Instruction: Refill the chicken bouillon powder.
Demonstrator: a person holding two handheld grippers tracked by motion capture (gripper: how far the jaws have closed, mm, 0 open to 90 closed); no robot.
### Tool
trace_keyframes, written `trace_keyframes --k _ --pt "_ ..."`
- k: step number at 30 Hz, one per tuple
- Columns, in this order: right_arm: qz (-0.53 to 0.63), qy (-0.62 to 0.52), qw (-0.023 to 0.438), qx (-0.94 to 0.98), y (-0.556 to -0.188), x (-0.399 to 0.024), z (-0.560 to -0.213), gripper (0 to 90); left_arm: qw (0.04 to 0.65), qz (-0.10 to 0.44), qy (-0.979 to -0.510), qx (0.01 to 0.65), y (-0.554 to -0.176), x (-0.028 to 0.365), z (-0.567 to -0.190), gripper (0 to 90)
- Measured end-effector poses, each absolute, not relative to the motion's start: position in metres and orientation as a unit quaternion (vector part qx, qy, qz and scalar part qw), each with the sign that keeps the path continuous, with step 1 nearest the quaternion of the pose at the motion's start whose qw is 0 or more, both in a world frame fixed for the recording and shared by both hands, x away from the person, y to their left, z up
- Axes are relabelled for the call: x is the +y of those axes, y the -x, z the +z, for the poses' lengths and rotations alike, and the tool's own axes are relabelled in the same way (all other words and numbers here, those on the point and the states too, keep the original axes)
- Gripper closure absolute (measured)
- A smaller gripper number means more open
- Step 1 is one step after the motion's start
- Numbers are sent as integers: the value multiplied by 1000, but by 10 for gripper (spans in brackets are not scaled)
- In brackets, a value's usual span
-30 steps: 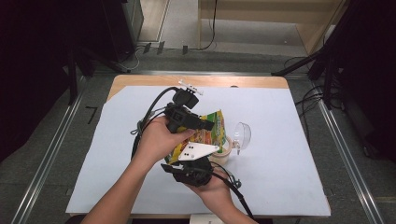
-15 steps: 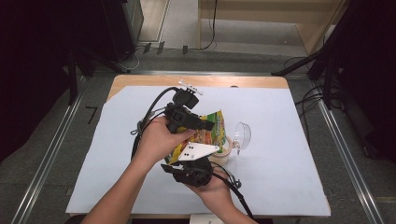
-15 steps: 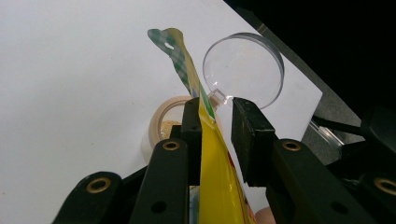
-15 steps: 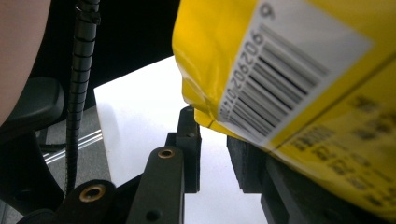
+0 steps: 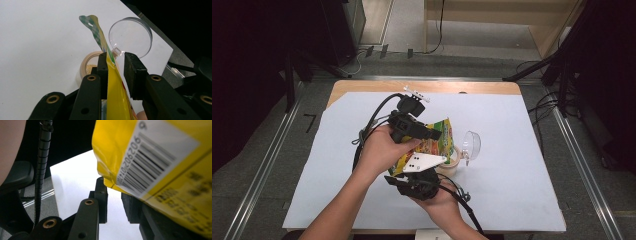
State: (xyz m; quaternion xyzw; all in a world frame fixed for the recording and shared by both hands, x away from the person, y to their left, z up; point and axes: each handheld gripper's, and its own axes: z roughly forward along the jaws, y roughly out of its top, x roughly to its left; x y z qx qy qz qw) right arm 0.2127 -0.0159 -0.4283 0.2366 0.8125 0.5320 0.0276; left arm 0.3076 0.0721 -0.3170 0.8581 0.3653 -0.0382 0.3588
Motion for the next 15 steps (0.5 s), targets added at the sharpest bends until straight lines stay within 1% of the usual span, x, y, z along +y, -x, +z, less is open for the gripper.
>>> trace_keyframes --k 15 --pt "533 -238 26 811 -213 -16 -428 766 360 -38 -858 365 -307 72 -317 754"
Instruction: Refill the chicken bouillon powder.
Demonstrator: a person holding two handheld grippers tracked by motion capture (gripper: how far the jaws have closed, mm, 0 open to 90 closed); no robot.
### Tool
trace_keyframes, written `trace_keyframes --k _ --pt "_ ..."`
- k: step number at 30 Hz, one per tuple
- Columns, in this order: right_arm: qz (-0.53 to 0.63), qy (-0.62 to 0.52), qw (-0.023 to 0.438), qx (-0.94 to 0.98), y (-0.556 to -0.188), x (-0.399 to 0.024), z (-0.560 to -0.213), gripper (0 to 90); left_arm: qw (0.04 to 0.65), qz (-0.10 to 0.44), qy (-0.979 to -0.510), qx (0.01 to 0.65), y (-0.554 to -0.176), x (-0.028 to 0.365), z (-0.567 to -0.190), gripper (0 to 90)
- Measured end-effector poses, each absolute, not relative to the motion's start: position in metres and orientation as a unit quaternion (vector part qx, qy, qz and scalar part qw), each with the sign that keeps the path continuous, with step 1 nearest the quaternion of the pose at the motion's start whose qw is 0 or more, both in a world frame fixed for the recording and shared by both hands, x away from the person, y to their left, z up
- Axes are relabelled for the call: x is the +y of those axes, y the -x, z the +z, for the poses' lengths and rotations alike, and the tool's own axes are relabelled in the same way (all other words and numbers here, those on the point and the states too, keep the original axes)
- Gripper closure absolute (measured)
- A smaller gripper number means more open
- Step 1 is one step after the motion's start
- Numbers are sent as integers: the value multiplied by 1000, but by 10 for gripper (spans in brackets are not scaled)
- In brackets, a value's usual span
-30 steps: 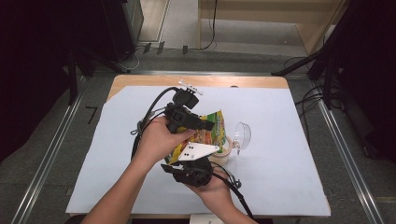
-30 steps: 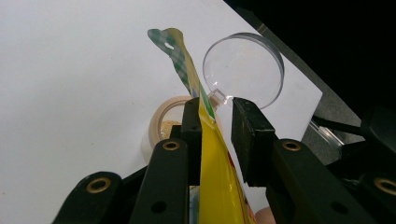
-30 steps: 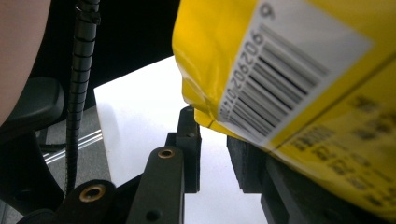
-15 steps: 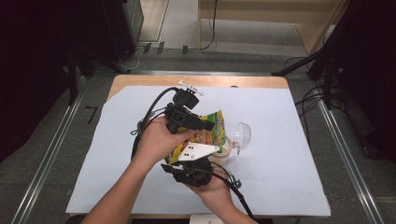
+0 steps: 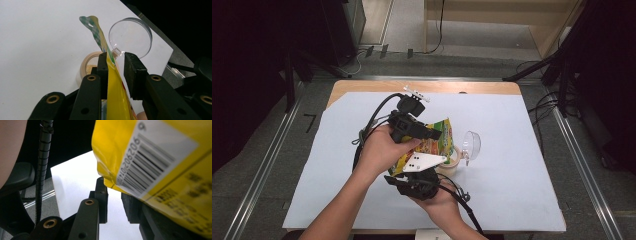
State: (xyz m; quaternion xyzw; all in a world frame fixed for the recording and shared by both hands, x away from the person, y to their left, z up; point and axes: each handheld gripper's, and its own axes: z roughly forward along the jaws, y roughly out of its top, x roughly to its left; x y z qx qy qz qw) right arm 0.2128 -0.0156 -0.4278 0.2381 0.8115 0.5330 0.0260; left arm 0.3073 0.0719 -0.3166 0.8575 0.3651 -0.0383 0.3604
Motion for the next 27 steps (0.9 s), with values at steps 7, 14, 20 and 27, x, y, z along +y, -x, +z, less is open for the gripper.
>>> trace_keyframes --k 7,14,20,27 --pt "533 -238 27 812 -213 -16 -428 766 361 -38 -858 364 -308 72 -317 754" --pt "534 -239 27 810 -212 -16 -426 763 362 -37 -857 366 -307 72 -315 754" --pt "535 -239 26 809 -212 -15 -426 763 361 -37 -858 364 -307 72 -315 754" --pt "534 -240 25 810 -212 -15 -425 762 362 -35 -857 365 -307 72 -315 754"
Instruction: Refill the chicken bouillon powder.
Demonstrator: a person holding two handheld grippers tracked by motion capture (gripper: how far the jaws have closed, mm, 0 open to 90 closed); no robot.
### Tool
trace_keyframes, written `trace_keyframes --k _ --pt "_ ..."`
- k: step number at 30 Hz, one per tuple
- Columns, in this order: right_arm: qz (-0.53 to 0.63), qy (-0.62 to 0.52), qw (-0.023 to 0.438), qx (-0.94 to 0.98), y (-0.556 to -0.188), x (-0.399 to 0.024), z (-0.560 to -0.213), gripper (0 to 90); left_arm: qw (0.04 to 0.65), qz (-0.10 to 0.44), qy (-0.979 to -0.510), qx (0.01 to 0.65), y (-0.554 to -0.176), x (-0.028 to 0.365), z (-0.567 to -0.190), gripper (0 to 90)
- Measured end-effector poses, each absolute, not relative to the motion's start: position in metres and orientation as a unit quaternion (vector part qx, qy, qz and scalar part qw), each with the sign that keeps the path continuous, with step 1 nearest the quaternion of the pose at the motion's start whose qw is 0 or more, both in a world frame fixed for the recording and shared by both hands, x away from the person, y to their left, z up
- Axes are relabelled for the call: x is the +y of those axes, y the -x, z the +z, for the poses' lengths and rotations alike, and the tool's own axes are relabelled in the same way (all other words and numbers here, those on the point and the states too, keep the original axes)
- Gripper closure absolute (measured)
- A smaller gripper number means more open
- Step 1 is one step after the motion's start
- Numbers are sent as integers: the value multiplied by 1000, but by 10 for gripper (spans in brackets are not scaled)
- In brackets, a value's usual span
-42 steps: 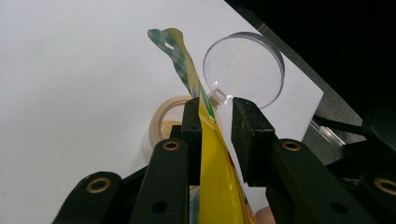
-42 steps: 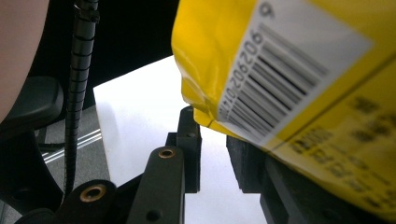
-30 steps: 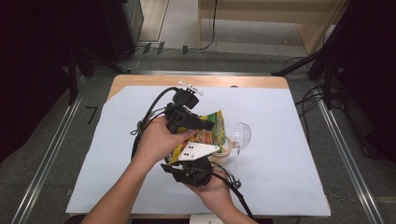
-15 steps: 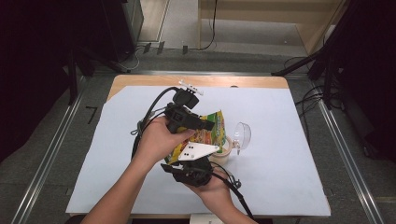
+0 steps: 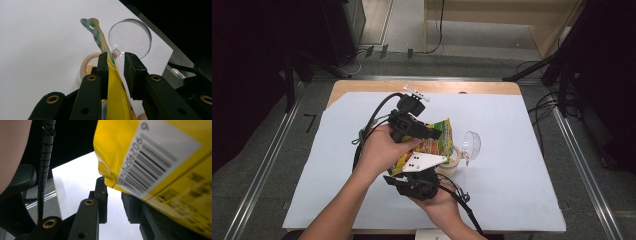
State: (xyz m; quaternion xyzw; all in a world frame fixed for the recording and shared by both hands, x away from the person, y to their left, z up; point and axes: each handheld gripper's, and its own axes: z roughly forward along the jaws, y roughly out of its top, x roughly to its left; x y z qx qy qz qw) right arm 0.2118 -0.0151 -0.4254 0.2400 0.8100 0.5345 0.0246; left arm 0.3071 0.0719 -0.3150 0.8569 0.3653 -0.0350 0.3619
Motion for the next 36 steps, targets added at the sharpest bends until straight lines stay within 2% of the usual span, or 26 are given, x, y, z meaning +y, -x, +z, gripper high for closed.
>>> trace_keyframes --k 36 --pt "533 -240 32 811 -212 -16 -425 764 359 -28 -859 363 -305 68 -314 753"
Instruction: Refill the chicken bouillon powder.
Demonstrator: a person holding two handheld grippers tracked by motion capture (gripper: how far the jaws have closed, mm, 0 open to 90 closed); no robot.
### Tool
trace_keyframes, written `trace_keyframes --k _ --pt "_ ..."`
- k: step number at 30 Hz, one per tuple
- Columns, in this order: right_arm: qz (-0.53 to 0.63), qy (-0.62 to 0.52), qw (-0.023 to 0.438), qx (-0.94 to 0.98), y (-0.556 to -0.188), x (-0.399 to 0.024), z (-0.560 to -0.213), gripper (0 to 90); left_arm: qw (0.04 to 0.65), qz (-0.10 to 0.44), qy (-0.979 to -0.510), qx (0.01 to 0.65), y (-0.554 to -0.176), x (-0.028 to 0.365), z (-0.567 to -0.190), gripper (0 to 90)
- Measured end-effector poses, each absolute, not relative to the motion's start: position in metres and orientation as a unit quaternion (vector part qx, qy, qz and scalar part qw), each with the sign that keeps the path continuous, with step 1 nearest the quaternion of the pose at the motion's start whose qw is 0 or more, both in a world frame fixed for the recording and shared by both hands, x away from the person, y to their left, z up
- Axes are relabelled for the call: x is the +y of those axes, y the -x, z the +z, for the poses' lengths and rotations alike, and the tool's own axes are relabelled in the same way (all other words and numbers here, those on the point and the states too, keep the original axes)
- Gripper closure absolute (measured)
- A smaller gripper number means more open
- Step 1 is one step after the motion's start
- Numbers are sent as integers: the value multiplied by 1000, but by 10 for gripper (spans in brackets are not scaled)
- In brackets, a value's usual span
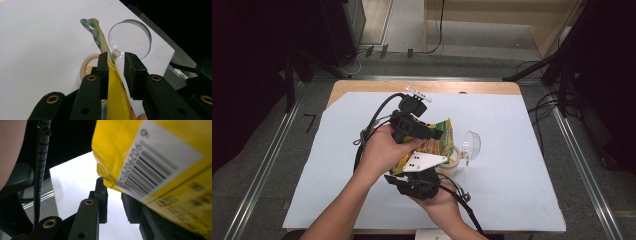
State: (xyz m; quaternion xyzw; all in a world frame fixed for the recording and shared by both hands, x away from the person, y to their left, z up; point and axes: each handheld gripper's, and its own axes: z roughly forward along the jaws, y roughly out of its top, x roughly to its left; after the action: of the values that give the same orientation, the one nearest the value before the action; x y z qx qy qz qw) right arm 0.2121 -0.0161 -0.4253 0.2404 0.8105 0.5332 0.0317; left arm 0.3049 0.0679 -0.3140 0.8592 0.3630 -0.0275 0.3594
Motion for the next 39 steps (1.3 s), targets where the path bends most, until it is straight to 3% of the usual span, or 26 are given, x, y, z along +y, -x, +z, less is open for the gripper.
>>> trace_keyframes --k 39 --pt "534 -233 42 811 -213 -17 -427 772 360 -25 -860 361 -303 66 -314 753"
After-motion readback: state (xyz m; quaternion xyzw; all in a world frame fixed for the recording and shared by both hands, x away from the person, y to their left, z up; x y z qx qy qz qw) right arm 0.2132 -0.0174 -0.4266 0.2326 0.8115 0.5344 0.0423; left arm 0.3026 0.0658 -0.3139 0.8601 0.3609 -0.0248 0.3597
